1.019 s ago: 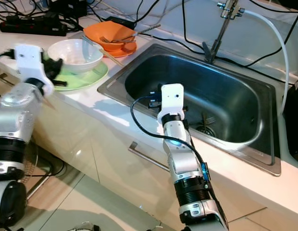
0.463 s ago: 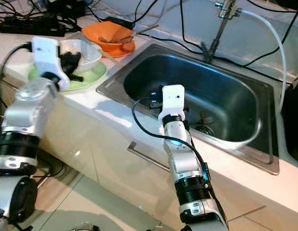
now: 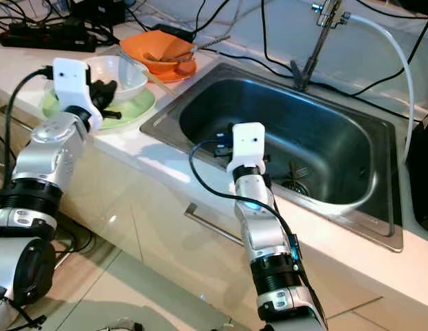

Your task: Kitchen organization

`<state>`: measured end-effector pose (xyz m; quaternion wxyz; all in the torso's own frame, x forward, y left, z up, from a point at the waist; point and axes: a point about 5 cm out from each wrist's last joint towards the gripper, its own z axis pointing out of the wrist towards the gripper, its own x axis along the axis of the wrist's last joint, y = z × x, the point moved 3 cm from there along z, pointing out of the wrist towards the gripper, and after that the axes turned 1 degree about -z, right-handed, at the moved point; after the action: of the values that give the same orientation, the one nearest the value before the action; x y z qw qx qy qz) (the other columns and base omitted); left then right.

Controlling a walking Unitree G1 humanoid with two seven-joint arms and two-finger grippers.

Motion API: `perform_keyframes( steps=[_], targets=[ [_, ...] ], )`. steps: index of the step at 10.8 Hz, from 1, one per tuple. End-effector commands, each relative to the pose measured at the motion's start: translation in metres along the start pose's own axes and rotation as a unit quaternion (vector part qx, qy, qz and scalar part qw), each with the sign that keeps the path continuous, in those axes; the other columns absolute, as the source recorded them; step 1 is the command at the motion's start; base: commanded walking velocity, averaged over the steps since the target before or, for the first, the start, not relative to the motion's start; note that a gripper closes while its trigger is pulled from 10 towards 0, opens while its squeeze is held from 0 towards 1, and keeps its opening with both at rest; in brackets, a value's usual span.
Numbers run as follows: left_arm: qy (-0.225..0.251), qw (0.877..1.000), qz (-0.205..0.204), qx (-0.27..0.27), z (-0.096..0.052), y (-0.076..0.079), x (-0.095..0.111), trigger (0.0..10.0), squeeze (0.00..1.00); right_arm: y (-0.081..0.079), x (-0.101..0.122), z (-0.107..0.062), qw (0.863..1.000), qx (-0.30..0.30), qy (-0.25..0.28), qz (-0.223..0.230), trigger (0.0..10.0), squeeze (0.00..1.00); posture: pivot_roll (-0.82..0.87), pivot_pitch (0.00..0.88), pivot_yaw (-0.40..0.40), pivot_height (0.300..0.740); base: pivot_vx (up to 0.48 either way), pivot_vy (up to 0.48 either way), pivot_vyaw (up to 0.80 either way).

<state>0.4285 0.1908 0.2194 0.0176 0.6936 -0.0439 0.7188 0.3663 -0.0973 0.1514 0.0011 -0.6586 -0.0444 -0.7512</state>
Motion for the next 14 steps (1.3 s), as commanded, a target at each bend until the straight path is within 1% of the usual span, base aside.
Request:
perform_keyframes(
  steps=[1,3,4,6,7,8,9,11,12,13,14],
  targets=[
    [0.002,1.0,-0.001,0.009,0.001,-0.003,0.002,10.0,0.0,0.006,0.001,-0.002,1.0,-0.011,0.003,-0.002,10.0,0.0,-0.06,0.0,-0.093,0.74,0.0,0.0,0.0],
    [0.003,0.999,0.003,0.033,-0.005,-0.021,0.001,10.0,0.0,0.004,0.0,-0.002,1.0,-0.007,0.0,-0.002,10.0,0.0,-0.06,0.0,-0.099,0.74,0.0,0.0,0.0],
    [0.0,0.999,0.006,0.048,-0.012,-0.034,-0.002,10.0,0.0,0.003,-0.001,-0.002,1.0,-0.006,-0.002,-0.002,10.0,0.0,-0.05,0.0,-0.104,0.74,0.0,0.0,0.0],
    [-0.006,0.998,0.014,0.064,-0.019,-0.047,-0.005,10.0,0.0,0.004,-0.002,-0.001,1.0,-0.006,-0.003,-0.003,10.0,0.0,-0.05,0.0,-0.106,0.74,0.0,0.0,0.0],
    [0.008,0.998,0.022,0.06,-0.018,-0.045,0.004,10.0,0.0,0.004,-0.002,-0.001,1.0,-0.006,-0.003,-0.002,10.0,0.0,-0.04,0.0,-0.107,0.74,0.0,0.0,0.0],
    [0.032,0.999,0.022,0.035,-0.014,-0.031,0.017,10.0,0.0,0.003,-0.002,-0.001,1.0,-0.006,-0.002,-0.002,10.0,0.0,-0.05,0.0,-0.105,0.74,0.0,0.0,0.0],
    [0.044,0.999,0.019,0.019,-0.011,-0.019,0.025,10.0,0.0,0.005,-0.001,-0.001,1.0,-0.008,-0.001,-0.002,10.0,0.0,-0.05,0.0,-0.102,0.74,0.0,0.0,0.0],
    [0.05,0.999,0.016,0.011,-0.008,-0.013,0.031,10.0,0.0,0.008,-0.001,-0.001,1.0,-0.013,-0.001,-0.003,10.0,0.0,-0.06,0.0,-0.097,0.74,0.0,0.0,0.0],
    [0.049,0.999,0.013,0.007,-0.007,-0.011,0.031,10.0,0.0,0.008,-0.002,-0.001,1.0,-0.014,-0.002,-0.003,10.0,0.0,-0.05,0.005,-0.099,0.74,0.0,0.0,0.0],
    [0.044,0.999,0.007,0.004,-0.006,-0.009,0.028,10.0,0.0,0.007,-0.002,-0.001,1.0,-0.013,-0.003,-0.002,10.0,0.0,-0.05,0.008,-0.1,0.74,0.0,0.0,0.0],
    [0.033,0.999,-0.012,-0.01,-0.001,-0.003,0.024,10.0,0.0,0.007,-0.002,-0.001,1.0,-0.013,-0.004,-0.001,10.0,0.0,-0.05,0.012,-0.098,0.74,0.0,0.0,0.0]
  ],
)
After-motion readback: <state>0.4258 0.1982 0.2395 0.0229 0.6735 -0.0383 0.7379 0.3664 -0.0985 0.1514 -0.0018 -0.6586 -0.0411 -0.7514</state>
